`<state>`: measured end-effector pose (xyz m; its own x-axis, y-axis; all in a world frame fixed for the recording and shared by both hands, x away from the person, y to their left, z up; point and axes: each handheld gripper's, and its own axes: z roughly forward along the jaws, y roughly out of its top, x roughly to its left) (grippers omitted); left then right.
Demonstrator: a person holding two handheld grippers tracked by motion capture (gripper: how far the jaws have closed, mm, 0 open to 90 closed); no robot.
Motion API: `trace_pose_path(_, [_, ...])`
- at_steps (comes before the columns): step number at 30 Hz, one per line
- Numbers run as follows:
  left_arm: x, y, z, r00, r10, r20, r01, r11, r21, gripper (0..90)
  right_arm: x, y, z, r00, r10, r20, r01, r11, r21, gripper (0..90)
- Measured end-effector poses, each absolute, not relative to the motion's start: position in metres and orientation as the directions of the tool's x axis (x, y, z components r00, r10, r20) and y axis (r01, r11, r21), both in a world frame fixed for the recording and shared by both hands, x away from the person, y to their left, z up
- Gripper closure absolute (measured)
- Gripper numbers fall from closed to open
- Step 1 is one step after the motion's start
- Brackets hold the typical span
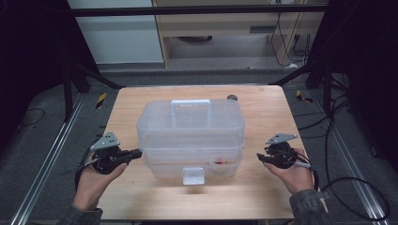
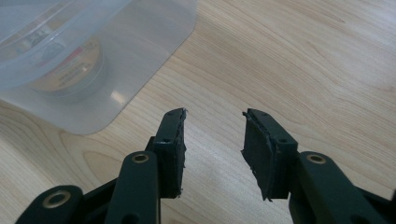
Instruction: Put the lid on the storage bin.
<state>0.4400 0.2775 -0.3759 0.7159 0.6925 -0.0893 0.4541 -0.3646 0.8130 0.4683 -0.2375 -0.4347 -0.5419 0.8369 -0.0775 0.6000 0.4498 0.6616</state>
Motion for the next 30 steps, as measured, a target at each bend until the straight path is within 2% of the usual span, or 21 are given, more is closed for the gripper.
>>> trace_pose_path(26, [0.437,0.281,-0.397,0.713,0.695,-0.098,0.496,-0.399,0.771,88.7,0.469,-0.239,-0.439,-0.54,0.839,-0.068,0.609,0.445,0.656,58.2])
trace_pose_path(30, [0.439,0.287,-0.4,0.696,0.714,-0.075,0.505,-0.412,0.758,87.8,0.469,-0.24,-0.439,-0.54,0.839,-0.069,0.609,0.446,0.656,58.2])
